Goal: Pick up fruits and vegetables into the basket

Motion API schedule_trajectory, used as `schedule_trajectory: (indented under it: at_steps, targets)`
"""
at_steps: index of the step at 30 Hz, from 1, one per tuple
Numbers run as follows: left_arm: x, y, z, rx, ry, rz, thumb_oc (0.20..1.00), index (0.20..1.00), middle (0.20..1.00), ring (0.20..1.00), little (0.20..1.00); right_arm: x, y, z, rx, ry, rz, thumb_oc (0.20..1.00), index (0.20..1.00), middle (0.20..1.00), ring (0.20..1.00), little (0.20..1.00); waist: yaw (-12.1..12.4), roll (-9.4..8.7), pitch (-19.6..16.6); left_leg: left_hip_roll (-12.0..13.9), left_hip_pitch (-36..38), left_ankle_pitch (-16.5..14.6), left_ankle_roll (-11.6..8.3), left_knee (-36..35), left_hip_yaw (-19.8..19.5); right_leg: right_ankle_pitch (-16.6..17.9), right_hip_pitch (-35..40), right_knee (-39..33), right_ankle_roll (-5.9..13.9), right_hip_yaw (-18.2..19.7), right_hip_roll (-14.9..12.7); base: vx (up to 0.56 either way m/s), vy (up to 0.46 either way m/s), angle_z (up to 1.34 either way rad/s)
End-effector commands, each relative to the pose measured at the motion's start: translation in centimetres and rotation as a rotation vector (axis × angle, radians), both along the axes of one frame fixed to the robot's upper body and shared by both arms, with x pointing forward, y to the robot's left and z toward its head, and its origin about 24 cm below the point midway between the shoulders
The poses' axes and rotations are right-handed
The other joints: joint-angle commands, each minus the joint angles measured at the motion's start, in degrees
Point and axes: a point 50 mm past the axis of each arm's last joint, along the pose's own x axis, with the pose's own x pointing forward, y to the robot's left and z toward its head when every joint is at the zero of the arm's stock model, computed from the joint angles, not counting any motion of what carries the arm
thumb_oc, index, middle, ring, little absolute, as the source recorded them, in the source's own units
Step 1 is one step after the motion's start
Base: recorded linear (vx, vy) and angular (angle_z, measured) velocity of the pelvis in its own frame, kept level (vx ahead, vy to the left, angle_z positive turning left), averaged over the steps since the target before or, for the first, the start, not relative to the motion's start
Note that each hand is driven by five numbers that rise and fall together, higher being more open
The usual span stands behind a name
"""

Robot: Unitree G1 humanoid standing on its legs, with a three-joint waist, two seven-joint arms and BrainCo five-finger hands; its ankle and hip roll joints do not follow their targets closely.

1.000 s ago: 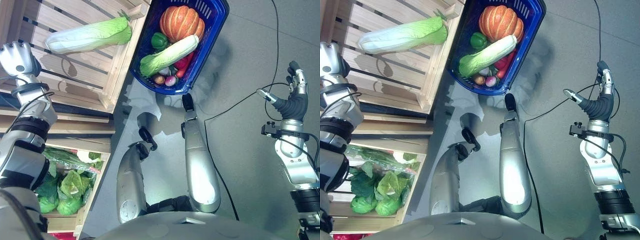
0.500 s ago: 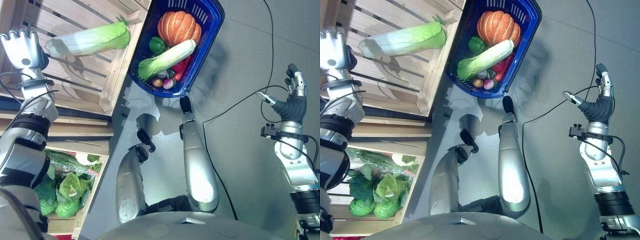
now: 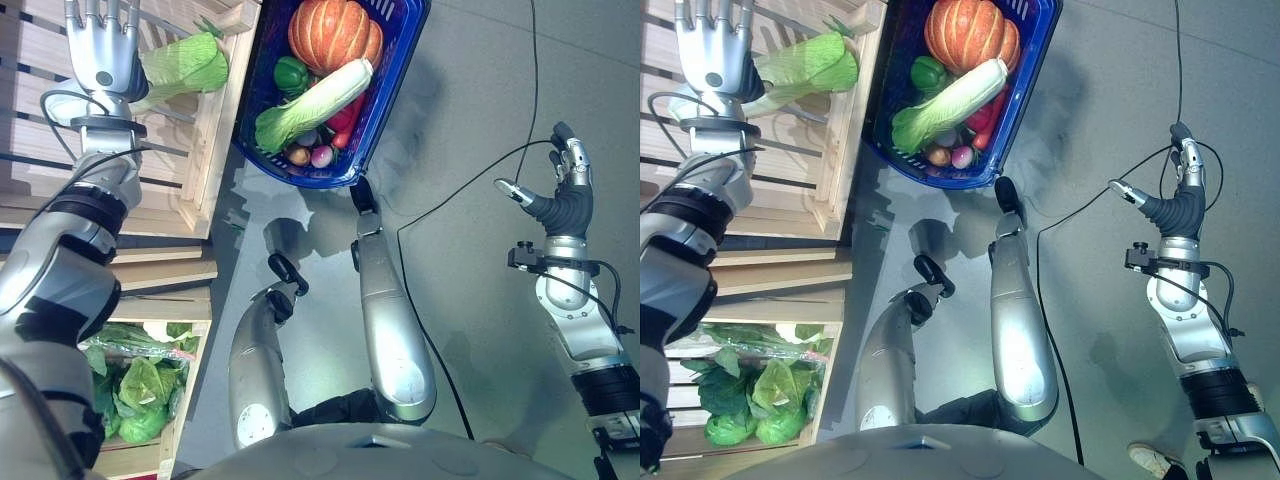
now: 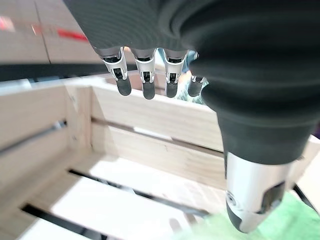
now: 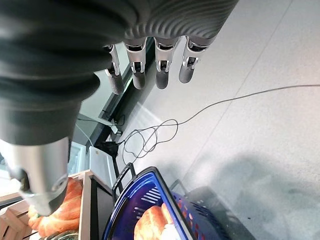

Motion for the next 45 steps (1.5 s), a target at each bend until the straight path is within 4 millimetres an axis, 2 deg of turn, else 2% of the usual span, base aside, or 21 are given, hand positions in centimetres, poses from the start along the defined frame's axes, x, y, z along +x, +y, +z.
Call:
schedule_trajectory:
  at_steps: [1,12,17,22,27,40,45]
  targets:
    - [-1.2,3.7,1.0,-0.042,-0.019,0.144,1.0,1.0,1.0,1.0,1.0,-0.1,-0.5,1.1,0.014,-0.084,-0.017,1.0,1.0,1.0,1.0,1.0,0.46,-3.53,-1.91,1.7,-7.57,0.64,-0.88,2.05,-0.02,-4.84,-0.54,0.14,1.35,-0.58,-0.78,0.0,0.0,0.0]
    - [-1.2,4.4,-0.5,-0.166,0.034,0.241,1.0,1.0,1.0,1.0,1.0,0.2,-0.2,0.9,0.0,-0.086,-0.04,1.0,1.0,1.0,1.0,1.0,0.46,-3.06,-1.91,1.72,-11.28,0.08,-0.92,3.7,0.08,-4.44,-4.84,0.94,1.28,0.35,-1.0,0.0,0.031,0.01]
    - [-1.7,5.1,-0.9,-0.129,0.032,0.321,1.0,1.0,1.0,1.0,1.0,0.2,-0.3,1.0,0.001,-0.092,-0.056,1.0,1.0,1.0,1.0,1.0,0.67,-3.17,-1.91,1.78,-12.68,0.0,-0.8,4.25,0.08,-4.02,-6.26,1.03,1.2,0.36,-1.21,0.0,0.007,0.0]
    - [-2.5,6.3,-0.3,-0.047,0.022,0.43,1.0,1.0,1.0,1.0,1.0,0.3,-0.5,1.2,-0.008,-0.098,-0.072,1.0,1.0,1.0,1.0,1.0,0.76,-3.02,-1.91,1.84,-13.92,-0.38,-0.68,5.19,0.13,-3.74,-7.61,1.52,1.13,0.45,-1.56,0.0,0.04,0.02]
    - [-3.1,7.2,0.7,-0.056,-0.025,0.496,1.0,1.0,1.0,1.0,1.0,0.6,-0.5,1.4,-0.021,-0.104,-0.085,1.0,1.0,1.0,1.0,1.0,0.74,-2.68,-1.91,1.87,-15.37,-1.04,-0.47,6.62,0.02,-3.43,-9.17,2.29,0.85,1.05,-1.73,0.02,0.046,0.04]
    - [-3.6,7.6,3.8,-0.097,-0.16,0.51,1.0,1.0,1.0,1.0,1.0,0.7,-0.7,1.1,-0.044,-0.097,-0.1,1.0,1.0,1.0,1.0,1.0,0.48,-2.35,-1.91,1.67,-19.13,-3.56,0.37,11.09,-0.63,-2.37,-12.68,3.68,0.67,2.94,-2.05,0.03,0.054,0.0]
    - [-3.6,7.6,4.2,-0.111,-0.17,0.512,1.0,1.0,1.0,1.0,1.0,0.7,-0.9,1.2,-0.047,-0.096,-0.1,1.0,1.0,1.0,1.0,1.0,0.36,-2.54,-1.91,1.54,-20.35,-4.48,0.71,12.76,-1.08,-1.97,-13.68,4.32,0.54,3.56,-1.92,0.0,0.007,0.0]
